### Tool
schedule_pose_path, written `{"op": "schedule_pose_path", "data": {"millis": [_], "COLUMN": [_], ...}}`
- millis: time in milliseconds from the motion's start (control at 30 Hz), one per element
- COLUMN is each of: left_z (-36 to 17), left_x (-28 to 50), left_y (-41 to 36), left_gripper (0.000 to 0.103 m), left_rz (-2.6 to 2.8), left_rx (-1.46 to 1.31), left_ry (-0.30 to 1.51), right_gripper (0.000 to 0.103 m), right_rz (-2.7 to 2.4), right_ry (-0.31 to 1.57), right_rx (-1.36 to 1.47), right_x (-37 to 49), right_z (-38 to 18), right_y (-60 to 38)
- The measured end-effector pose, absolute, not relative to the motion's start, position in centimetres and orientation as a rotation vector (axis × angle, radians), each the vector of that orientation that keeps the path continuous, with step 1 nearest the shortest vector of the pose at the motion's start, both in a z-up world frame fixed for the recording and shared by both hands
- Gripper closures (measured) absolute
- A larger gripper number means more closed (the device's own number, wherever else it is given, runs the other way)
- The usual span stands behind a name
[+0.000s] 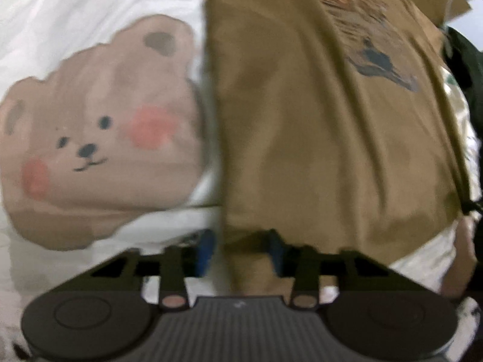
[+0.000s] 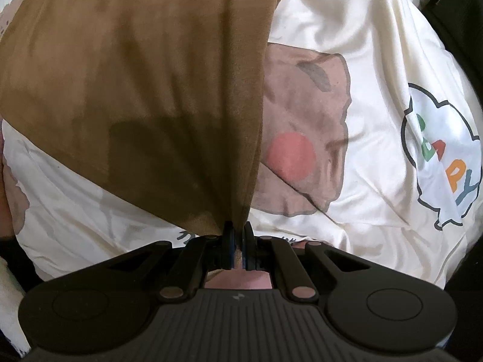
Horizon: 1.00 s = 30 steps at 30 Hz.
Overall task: Fold clothes
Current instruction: 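Lift the hem with the right gripper while the left gripper moves toward the hem, then close the left gripper on the hem while the right gripper keeps holding it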
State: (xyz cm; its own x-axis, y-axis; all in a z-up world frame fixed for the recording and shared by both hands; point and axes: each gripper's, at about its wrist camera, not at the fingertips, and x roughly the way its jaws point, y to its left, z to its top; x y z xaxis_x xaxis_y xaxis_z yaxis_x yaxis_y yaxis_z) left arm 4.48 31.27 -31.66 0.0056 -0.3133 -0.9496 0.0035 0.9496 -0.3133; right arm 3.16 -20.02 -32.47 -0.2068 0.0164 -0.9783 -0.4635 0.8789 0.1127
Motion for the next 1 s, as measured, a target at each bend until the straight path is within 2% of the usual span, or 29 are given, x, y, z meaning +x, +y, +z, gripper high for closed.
{"op": "schedule_pose_path", "data": {"millis": [67, 333, 400, 467, 667, 1000], "left_z": [-30.8, -29.1, -29.2, -29.0, -27.6, -26.7], "left_x": [5.1, 6.9, 7.3, 7.7, 7.7, 6.5], "left_y": [30.3, 25.8, 24.6, 23.0, 19.4, 21.3], "left_gripper": [0.092, 0.094, 0.087, 0.070, 0.045, 0.044], "left_rz": [-0.302, -0.400, -0.419, -0.440, -0.570, -0.565], "left_rx": [-0.246, -0.236, -0.233, -0.218, -0.166, -0.023], "left_ry": [1.535, 1.504, 1.513, 1.525, 1.545, 1.559], "right_gripper": [0.099, 0.098, 0.098, 0.098, 0.098, 0.098], "right_rz": [0.456, 0.451, 0.456, 0.465, 0.491, 0.506], "right_ry": [1.731, 1.700, 1.690, 1.682, 1.666, 1.652], "right_rx": [-0.339, -0.278, -0.269, -0.265, -0.263, -0.274], "right_x": [3.2, 4.0, 4.1, 4.3, 4.4, 4.9], "right_z": [-32.3, -31.6, -31.4, -31.2, -30.6, -29.7], "right_y": [-19.9, -20.1, -20.0, -19.9, -19.5, -19.4]}}
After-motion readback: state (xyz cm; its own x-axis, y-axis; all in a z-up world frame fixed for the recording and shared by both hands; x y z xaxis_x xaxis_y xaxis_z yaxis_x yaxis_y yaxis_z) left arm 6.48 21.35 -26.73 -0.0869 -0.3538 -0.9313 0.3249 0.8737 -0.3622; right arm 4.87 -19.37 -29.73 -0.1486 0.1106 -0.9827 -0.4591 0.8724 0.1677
